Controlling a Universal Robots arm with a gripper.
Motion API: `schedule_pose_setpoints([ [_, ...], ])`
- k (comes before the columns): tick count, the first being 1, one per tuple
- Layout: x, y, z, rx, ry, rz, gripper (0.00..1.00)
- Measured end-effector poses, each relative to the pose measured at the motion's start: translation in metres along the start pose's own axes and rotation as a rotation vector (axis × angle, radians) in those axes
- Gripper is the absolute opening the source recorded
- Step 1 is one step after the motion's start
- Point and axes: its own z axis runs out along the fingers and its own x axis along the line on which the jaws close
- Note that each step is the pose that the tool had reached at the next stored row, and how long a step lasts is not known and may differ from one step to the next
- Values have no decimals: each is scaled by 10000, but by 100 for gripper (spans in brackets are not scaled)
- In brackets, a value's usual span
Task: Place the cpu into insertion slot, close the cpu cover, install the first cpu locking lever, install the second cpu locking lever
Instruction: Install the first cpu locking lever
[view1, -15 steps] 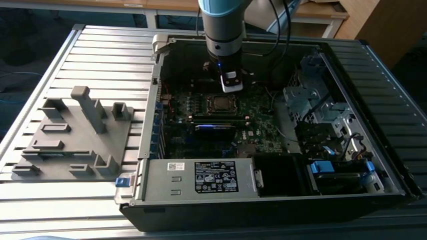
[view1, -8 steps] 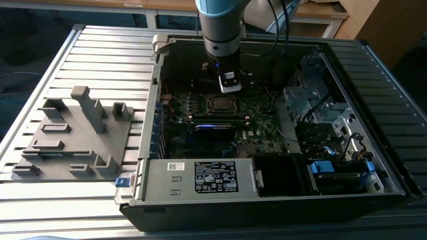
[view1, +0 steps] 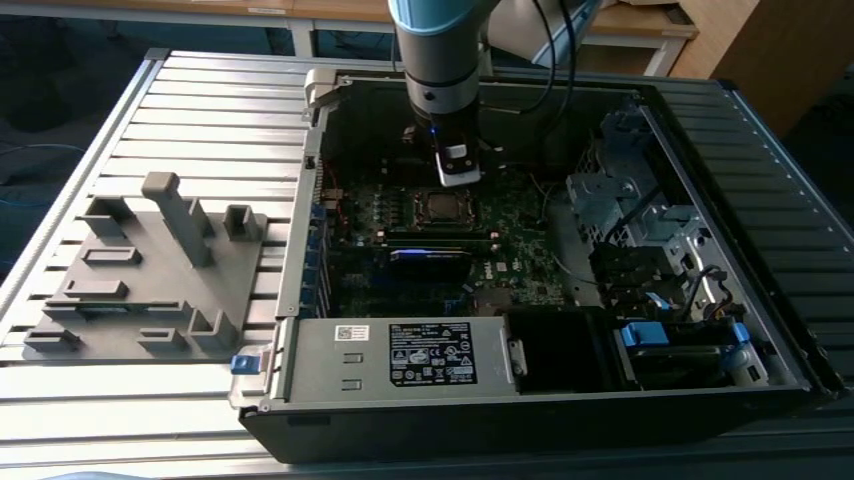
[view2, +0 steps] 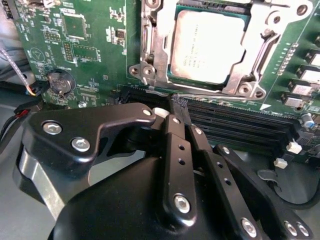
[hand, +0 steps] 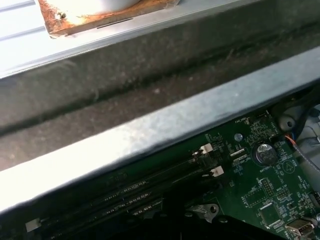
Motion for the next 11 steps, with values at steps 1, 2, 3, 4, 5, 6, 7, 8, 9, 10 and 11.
schedule_pose_setpoints([
  [1, 1, 0, 1, 3, 0, -1, 10],
  [2, 1, 0, 4, 7, -2, -4, 10],
  [3, 1, -1, 8, 17, -9, -5, 10],
  [4, 2, -2, 10, 35, -15, -8, 10],
  [5, 2, -3, 11, 54, -21, -11, 10],
  [6, 1, -3, 12, 70, -27, -14, 10],
  [7, 1, -4, 13, 86, -34, -18, 10],
  [8, 1, -4, 15, 102, -42, -22, 10],
  [9, 1, -4, 17, 121, -51, -25, 10],
  [10, 1, -5, 20, 141, -58, -30, 10],
  [11, 2, -7, 25, 163, -68, -34, 10],
])
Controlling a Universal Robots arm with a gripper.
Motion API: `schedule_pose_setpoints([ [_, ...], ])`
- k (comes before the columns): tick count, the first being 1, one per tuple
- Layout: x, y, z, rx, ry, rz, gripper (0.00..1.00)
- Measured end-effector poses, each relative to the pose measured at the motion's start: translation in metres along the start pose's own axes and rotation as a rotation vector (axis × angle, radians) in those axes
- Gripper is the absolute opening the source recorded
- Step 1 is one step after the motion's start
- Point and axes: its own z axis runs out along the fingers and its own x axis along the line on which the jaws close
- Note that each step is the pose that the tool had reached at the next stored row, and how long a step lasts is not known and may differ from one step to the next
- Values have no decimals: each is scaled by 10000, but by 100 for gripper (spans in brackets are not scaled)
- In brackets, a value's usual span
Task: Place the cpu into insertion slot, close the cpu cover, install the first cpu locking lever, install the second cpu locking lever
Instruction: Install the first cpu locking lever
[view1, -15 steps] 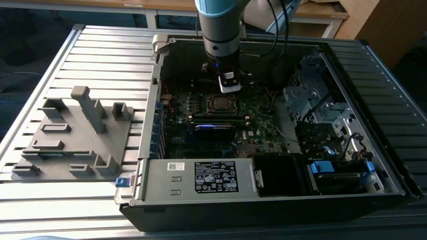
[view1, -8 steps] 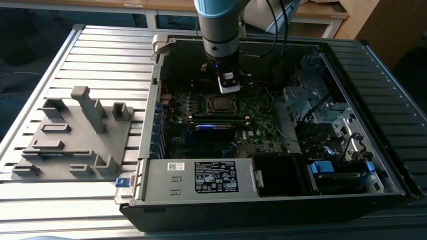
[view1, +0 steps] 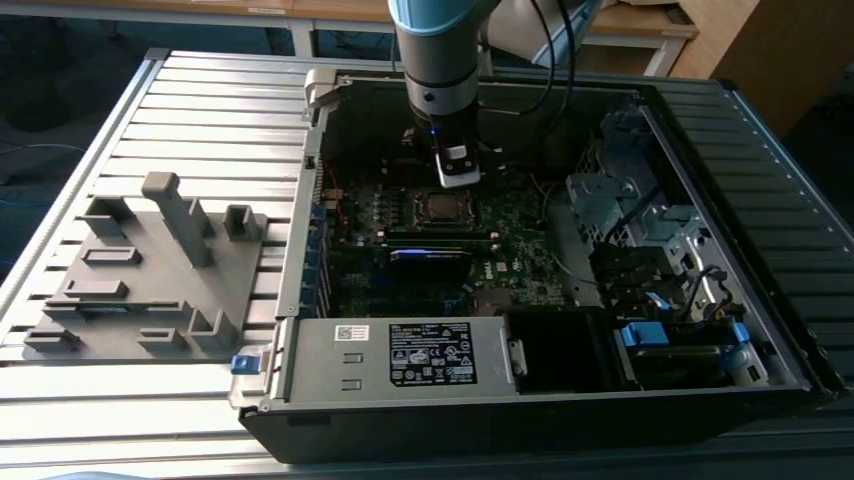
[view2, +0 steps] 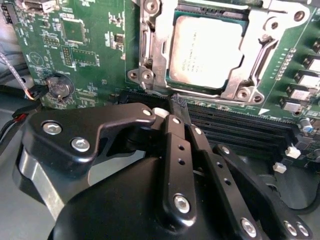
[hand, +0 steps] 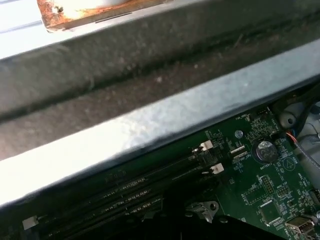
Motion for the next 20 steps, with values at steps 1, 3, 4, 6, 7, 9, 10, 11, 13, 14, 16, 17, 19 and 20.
schedule_pose_setpoints([
  [1, 0, -1, 9, 2, -10, -3, 10],
  [3, 1, -3, 14, 8, -9, -4, 10],
  [4, 1, -4, 14, 9, -9, -4, 10],
  [6, 1, -4, 15, 11, -9, -4, 10],
  [7, 1, -3, 15, 10, -9, -3, 10],
  [9, 0, -1, 9, 0, -9, -2, 10],
  [10, -1, 3, 0, -4, -9, -2, 10],
  [11, -2, 5, -15, 1, -10, -2, 10],
  [13, -5, 12, -44, 4, -7, -2, 10],
  [14, -5, 14, -52, 5, -7, -2, 10],
  [16, -6, 15, -52, 1, -8, -2, 10],
  [17, -6, 15, -53, 2, -8, -2, 10],
  [19, -6, 15, -54, 5, -7, -2, 10],
  [20, -6, 15, -54, 4, -7, -2, 10],
])
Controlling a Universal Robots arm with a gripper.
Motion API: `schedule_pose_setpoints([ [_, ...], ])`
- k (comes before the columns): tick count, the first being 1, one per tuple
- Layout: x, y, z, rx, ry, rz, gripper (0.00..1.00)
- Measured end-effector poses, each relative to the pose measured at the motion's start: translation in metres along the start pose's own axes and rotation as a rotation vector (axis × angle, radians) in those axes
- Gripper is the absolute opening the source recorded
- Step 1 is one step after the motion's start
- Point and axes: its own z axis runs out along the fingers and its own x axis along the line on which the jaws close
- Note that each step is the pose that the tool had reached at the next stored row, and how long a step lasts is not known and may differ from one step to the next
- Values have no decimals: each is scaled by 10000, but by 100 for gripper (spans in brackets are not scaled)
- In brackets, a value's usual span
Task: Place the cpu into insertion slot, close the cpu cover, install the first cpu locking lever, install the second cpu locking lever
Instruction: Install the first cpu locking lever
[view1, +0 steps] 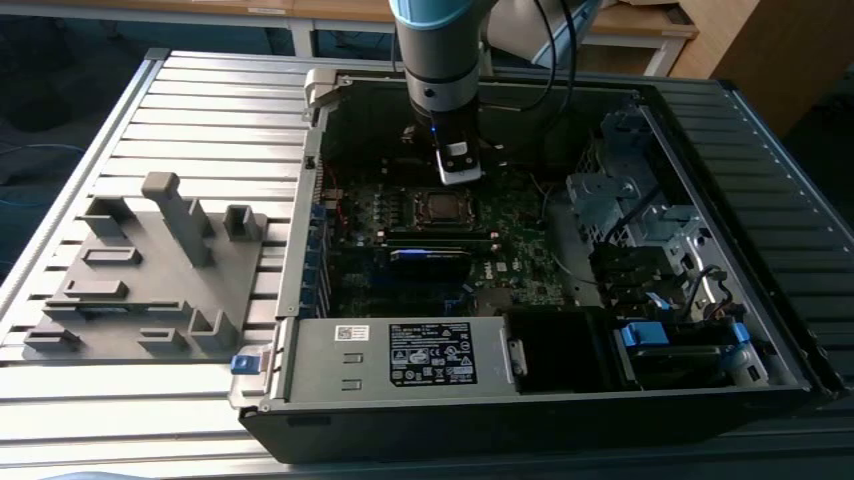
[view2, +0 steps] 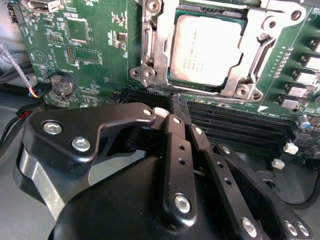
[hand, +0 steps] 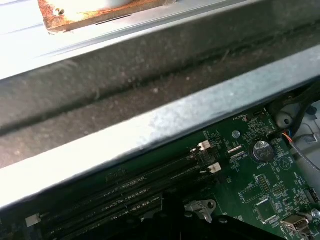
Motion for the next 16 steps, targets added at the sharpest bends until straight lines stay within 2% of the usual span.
schedule_pose_setpoints([
  [7, 0, 0, -2, 4, -1, -1, 10],
  [10, -1, 1, -3, 219, -74, -41, 10],
  [13, -6, 3, -1, 438, -40, -54, 10],
  [16, -14, 8, -7, 484, -5, -51, 10],
])
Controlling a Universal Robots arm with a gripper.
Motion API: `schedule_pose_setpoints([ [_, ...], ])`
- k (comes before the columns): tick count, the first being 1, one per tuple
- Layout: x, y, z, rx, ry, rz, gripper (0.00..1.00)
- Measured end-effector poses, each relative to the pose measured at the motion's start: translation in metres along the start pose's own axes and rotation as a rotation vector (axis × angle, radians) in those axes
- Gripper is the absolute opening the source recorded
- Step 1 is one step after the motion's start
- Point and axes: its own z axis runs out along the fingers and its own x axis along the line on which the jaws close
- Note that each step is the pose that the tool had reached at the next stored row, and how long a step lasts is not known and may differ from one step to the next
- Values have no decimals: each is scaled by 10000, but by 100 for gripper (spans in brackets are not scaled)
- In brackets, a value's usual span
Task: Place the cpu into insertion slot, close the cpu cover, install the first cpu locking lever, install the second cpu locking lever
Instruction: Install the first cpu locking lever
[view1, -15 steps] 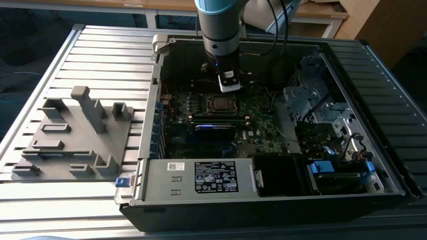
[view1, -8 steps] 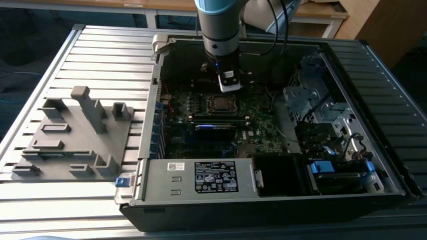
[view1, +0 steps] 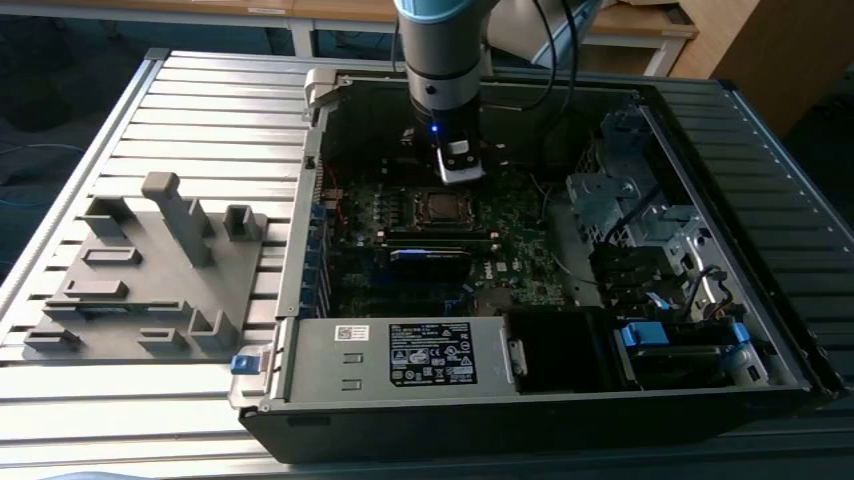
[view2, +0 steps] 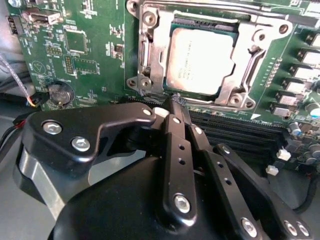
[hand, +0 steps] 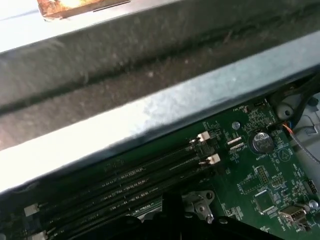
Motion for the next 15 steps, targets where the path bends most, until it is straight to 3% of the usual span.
schedule_pose_setpoints([
  [2, -7, 6, -18, 17, 41, 7, 10],
  [7, -12, 16, -58, 38, 46, 6, 10],
  [8, -12, 16, -58, 98, 22, -5, 10],
  [11, -12, 15, -59, 526, -108, -73, 10],
  [12, -12, 15, -59, 636, -145, -90, 10],
  [14, -12, 15, -59, 784, -177, -112, 10],
  [15, -12, 15, -58, 816, -176, -116, 10],
])
